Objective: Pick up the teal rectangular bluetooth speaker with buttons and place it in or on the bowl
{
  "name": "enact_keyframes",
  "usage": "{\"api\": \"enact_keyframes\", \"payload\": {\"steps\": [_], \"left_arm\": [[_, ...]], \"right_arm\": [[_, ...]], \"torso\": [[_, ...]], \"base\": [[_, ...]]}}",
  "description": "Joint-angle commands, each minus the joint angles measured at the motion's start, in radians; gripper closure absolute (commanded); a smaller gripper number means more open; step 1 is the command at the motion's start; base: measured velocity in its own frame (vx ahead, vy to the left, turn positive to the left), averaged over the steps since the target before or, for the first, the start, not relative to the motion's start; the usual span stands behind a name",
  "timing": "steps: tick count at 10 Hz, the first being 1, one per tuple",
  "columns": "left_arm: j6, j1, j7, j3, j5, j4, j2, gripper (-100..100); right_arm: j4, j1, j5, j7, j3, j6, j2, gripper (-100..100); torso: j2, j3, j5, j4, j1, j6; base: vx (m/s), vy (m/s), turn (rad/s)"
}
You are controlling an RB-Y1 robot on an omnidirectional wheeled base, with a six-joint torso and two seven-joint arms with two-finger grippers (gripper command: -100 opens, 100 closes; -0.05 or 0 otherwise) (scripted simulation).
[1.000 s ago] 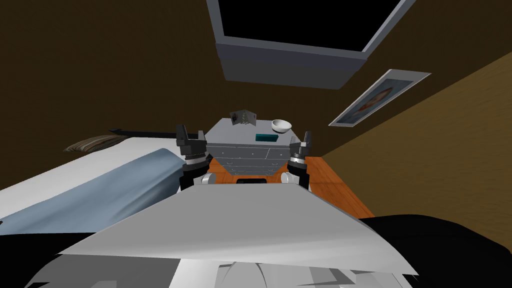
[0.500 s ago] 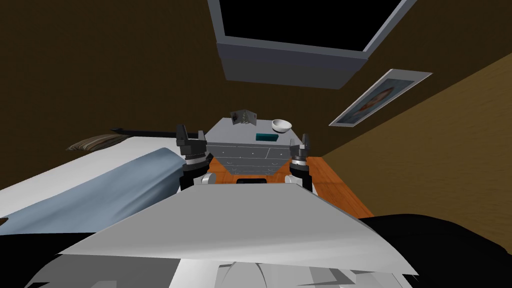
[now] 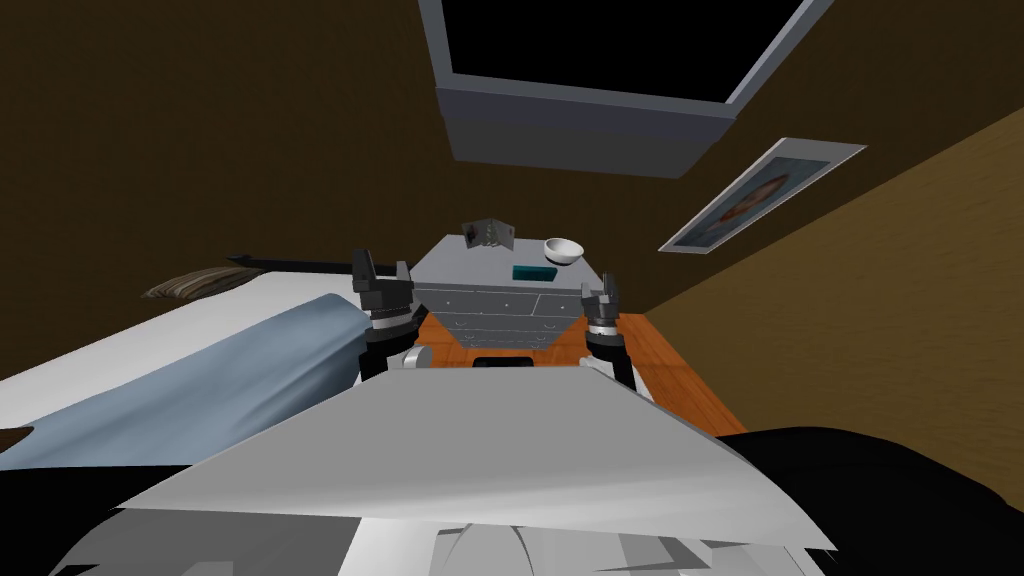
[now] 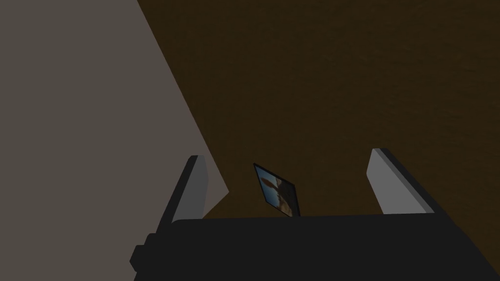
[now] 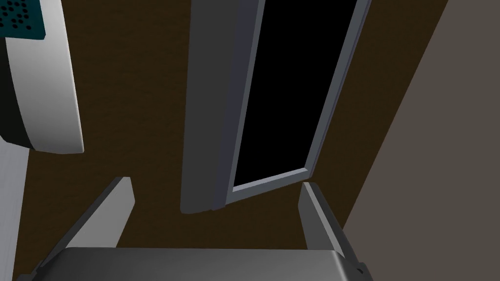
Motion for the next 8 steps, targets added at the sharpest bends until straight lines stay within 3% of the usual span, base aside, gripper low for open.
{"api": "enact_keyframes", "payload": {"steps": [1, 8], "left_arm": [[0.000, 0.000, 0.000, 0.000, 0.000, 0.000, 0.000, 0], [0.000, 0.000, 0.000, 0.000, 0.000, 0.000, 0.000, 0]], "right_arm": [[0.011, 0.006, 0.001, -0.009, -0.005, -0.011, -0.033, -100], [0.096, 0.054, 0.014, -0.074, -0.067, -0.077, -0.240, -100]], "torso": [[0.000, 0.000, 0.000, 0.000, 0.000, 0.000], [0.000, 0.000, 0.000, 0.000, 0.000, 0.000]], "base": [[-0.019, 0.002, 0.008], [-0.020, 0.006, 0.013]]}}
